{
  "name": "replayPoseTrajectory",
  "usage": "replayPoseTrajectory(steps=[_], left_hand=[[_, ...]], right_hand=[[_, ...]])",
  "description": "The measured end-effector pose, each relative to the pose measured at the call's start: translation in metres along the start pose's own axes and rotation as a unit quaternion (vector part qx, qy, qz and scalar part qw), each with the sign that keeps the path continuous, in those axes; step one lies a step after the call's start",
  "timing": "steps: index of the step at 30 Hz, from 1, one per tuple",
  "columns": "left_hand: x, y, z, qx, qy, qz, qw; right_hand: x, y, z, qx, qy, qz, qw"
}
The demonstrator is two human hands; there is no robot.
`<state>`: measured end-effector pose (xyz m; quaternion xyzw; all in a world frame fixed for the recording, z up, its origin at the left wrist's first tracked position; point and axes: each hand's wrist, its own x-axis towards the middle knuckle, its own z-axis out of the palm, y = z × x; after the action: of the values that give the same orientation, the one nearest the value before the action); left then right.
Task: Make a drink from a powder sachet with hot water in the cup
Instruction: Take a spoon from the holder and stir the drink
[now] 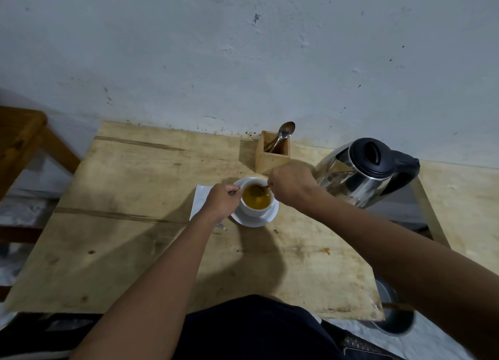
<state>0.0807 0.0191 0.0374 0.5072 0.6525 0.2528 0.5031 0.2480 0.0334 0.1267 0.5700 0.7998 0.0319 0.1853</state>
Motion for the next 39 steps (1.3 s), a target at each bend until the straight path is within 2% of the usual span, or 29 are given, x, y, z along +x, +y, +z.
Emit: replayPoseTrajectory(steps=[6,11,15,19,22,25,28,39], left_hand=[[-0.002,0.001,0.000,0.008,0.000,0.006,1.000],[-0.001,0.000,0.000,0.016,0.005,0.000,1.000],[-0.001,0.001,-0.001,0.006,0.004,-0.015,1.000],[0.000,0.001,0.000,0.008,0.001,-0.013,1.000],[0.000,0.001,0.001,0.006,0.001,-0.014,1.000],[-0.001,0.003,0.001,0.004,0.001,-0.013,1.000],[-0.002,0.005,0.000,0.006,0.000,-0.007,1.000],[-0.005,0.008,-0.001,0.017,-0.004,-0.008,1.000]], right_hand=[[-0.009,0.005,-0.004,-0.017,-0.011,0.005,1.000],[-0.022,0.000,0.007,0.076,-0.021,0.028,0.996],[-0.042,0.001,0.020,0.155,0.019,0.091,0.984],[-0.069,-0.001,0.031,0.185,0.066,0.128,0.972],[-0.082,-0.004,0.048,0.280,0.105,0.165,0.940],[-0.089,-0.011,0.064,0.387,0.081,0.204,0.896],[-0.095,-0.019,0.074,0.441,0.069,0.228,0.865],[-0.100,-0.035,0.081,0.518,0.075,0.250,0.815]])
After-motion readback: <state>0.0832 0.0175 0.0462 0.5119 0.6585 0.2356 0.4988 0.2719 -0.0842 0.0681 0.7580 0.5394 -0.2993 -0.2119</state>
